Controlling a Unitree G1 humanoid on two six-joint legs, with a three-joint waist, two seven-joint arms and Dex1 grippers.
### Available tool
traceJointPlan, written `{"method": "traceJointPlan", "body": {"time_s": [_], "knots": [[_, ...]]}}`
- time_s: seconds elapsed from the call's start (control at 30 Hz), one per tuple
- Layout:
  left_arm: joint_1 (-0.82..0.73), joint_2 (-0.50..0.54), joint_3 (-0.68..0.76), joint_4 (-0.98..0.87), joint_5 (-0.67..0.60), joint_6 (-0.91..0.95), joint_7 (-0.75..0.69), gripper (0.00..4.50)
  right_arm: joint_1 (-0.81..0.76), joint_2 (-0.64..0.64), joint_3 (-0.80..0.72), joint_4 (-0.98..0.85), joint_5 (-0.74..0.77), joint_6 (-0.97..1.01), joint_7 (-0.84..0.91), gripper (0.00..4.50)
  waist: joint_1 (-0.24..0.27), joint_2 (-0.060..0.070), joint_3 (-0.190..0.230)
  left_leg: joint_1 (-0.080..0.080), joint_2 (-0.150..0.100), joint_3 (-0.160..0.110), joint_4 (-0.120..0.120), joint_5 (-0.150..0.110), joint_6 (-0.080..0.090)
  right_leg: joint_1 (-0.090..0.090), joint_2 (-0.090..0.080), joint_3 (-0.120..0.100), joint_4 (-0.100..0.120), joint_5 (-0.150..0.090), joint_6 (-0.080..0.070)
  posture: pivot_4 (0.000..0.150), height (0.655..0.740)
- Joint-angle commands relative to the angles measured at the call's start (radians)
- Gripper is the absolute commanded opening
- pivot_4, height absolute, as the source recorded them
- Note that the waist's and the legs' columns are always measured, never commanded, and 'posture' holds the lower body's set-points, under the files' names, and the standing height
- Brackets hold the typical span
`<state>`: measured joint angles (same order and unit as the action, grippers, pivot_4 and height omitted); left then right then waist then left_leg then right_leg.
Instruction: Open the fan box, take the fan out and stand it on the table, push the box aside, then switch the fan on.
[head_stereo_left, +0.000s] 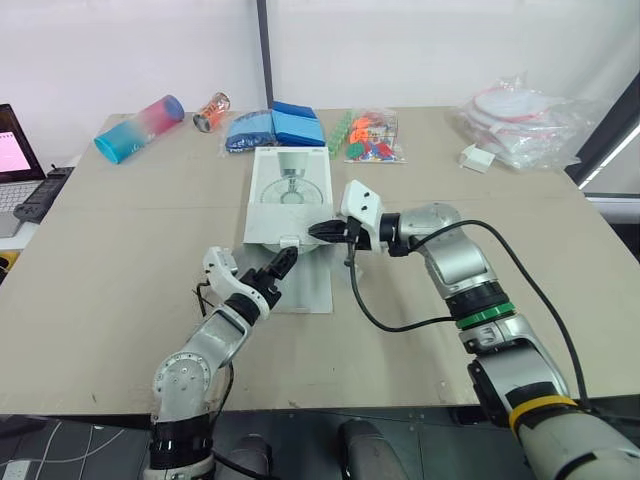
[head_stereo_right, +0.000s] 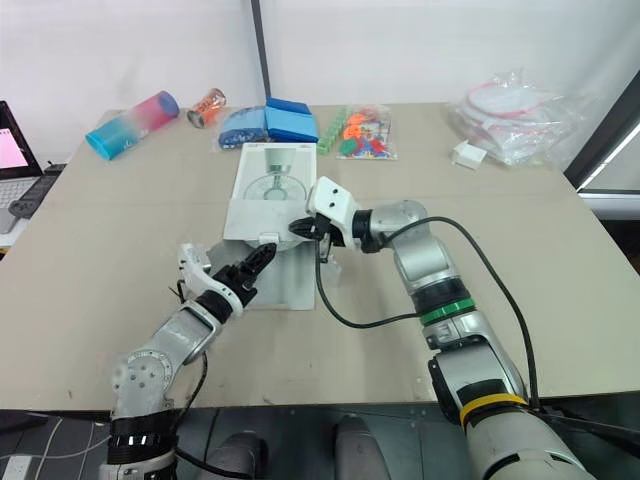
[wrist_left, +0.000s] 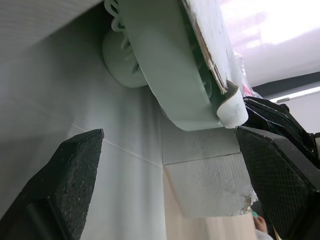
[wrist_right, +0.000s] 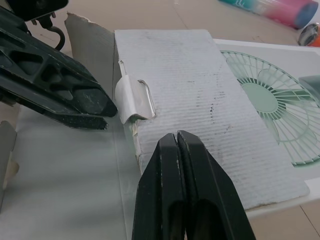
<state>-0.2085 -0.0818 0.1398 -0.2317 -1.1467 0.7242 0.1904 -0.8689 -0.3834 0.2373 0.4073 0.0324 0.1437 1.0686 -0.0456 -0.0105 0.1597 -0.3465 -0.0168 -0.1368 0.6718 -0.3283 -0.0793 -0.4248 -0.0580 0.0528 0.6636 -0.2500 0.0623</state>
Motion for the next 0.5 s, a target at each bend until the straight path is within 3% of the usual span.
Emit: {"method": "traceJointPlan", "body": {"time_s": [0.03,0.5], "knots": [[-0.025,-0.079,-0.03,0.035,0.015,-0.03,-0.009,4.46,0.001,-0.011,0.013,-0.026,-0.009,0.005,0.01,0.0,0.0,0.0,0.0,0.0,0.0,0.0,0.0,0.0,0.0,0.0,0.0,0.0,0.0,0.0,0.0,0.15,0.74],[-0.031,-0.092,-0.006,0.057,-0.009,-0.138,-0.022,4.46,0.006,-0.017,0.013,-0.036,-0.011,0.016,0.007,0.0,0.0,0.0,0.0,0.0,0.0,0.0,0.0,0.0,0.0,0.0,0.0,0.0,0.0,0.0,0.0,0.15,0.74]]}}
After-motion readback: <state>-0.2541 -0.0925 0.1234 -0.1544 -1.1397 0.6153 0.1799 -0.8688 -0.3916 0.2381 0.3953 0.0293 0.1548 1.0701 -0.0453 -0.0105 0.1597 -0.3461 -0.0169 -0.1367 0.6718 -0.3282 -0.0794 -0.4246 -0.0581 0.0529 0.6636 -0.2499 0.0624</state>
